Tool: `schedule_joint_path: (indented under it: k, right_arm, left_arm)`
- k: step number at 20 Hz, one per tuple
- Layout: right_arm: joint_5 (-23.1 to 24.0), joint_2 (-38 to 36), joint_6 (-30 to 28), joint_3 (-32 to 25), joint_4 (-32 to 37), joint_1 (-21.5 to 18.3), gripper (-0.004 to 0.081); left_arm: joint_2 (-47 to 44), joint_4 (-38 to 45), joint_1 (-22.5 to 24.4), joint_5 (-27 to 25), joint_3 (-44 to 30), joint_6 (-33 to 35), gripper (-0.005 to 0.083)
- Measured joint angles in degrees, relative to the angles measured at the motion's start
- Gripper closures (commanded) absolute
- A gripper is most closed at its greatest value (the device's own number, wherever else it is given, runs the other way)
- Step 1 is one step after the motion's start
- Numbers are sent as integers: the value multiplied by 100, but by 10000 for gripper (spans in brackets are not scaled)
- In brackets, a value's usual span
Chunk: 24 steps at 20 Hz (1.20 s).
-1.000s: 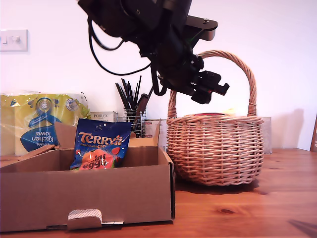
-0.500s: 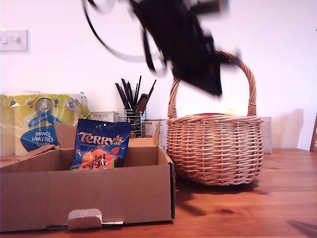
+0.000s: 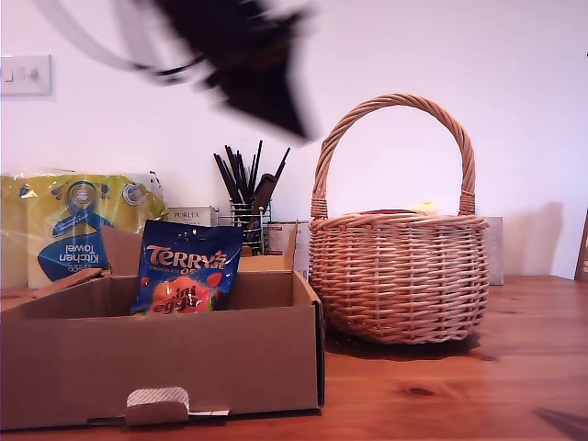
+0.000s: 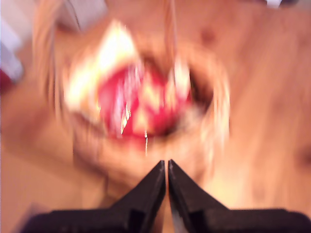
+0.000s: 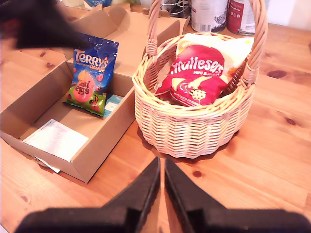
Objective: Move the bags of Easter eggs from the cardboard box on the left into the woven basket on the right side.
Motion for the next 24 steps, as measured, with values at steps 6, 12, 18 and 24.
schedule_joint_path:
  k: [6, 12, 18, 24]
  right_arm:
    - [-2, 0, 0, -2, -2, 0, 783]
    - [-4, 0, 0, -2, 0, 0, 783]
    - [-26, 0, 0, -2, 0, 0, 783]
    - [-26, 0, 0, -2, -2, 0, 783]
  left_arm:
    - [-603, -595, 1624, 861, 46, 918, 523]
    - [-466, -262, 1725, 739, 44, 1762, 157]
    - [192, -153, 1840, 730, 525, 1980, 165]
    - [1528, -1145, 1869, 737, 1784, 2164, 175]
